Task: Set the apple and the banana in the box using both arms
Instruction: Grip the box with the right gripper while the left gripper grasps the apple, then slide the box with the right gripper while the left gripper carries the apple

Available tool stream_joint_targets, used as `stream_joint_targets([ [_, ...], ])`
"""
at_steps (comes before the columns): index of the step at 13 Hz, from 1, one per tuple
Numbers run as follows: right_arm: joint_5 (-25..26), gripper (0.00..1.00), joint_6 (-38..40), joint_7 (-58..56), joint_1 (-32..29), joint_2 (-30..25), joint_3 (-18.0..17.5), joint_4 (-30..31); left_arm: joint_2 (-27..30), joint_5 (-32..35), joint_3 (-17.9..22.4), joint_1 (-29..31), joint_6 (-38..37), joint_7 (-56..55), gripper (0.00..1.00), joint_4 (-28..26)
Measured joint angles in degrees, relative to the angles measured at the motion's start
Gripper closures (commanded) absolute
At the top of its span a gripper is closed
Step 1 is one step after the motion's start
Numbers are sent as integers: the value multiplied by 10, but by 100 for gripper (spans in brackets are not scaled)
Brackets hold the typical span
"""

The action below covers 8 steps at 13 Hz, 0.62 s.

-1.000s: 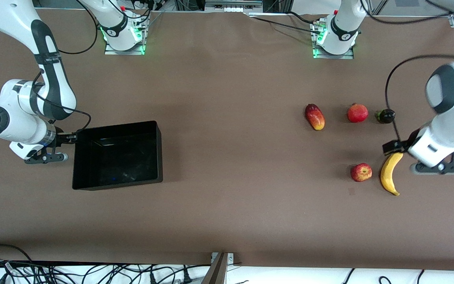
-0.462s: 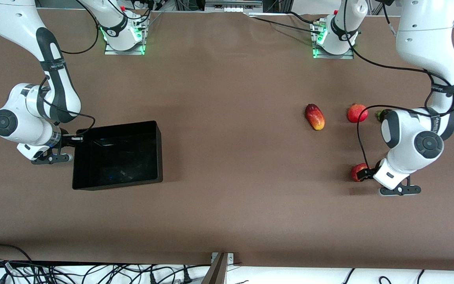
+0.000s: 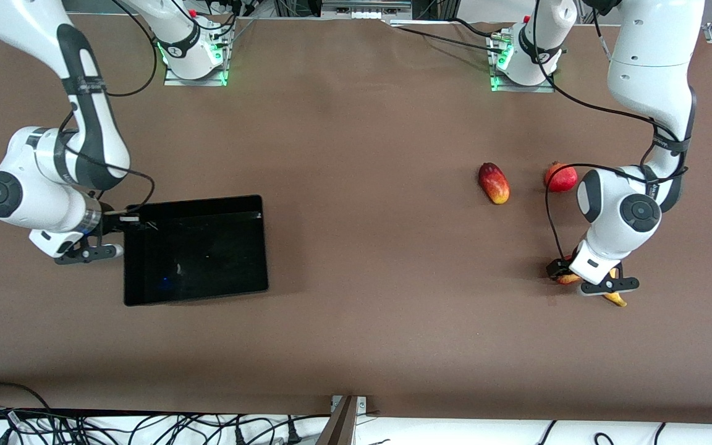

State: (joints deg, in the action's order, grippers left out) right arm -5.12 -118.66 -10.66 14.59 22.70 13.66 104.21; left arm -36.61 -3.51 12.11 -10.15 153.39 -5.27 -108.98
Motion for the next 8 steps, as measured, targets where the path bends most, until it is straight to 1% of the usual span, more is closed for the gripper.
stream_joint_targets([
  [1,-13,100,15,28,32,-1,-3,-17,-3,0,-2,0,6,-7,96,-4],
  [2,-27,100,24,65,69,-1,-6,-30,-6,0,-3,0,9,-12,100,-5],
  [4,-54,100,28,155,153,2,-10,-42,-8,0,-6,0,10,-14,100,-5],
  [6,-82,100,27,246,227,19,-11,-60,-6,0,-7,-1,8,-14,100,-5],
  [7,-96,100,22,291,258,33,-12,-74,-4,0,-8,-2,-2,-14,100,-4],
  [8,-103,100,9,337,289,48,-12,-88,4,0,-8,-4,-29,-14,100,-2],
])
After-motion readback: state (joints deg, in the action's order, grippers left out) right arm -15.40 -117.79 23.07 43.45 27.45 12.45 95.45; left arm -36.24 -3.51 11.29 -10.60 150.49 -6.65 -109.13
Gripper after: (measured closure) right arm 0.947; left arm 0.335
